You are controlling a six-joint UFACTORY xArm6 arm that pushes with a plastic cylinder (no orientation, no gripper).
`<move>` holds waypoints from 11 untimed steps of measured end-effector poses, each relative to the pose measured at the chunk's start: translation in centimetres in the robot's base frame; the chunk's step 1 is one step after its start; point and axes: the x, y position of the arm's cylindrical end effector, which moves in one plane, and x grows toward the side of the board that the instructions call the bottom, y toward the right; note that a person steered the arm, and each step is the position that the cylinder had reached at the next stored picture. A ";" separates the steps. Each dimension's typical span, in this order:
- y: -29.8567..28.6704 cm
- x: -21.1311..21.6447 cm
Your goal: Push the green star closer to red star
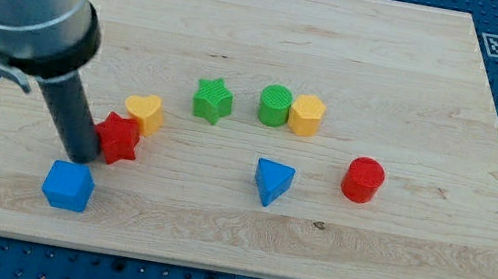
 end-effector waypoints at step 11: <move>10.0 -4.4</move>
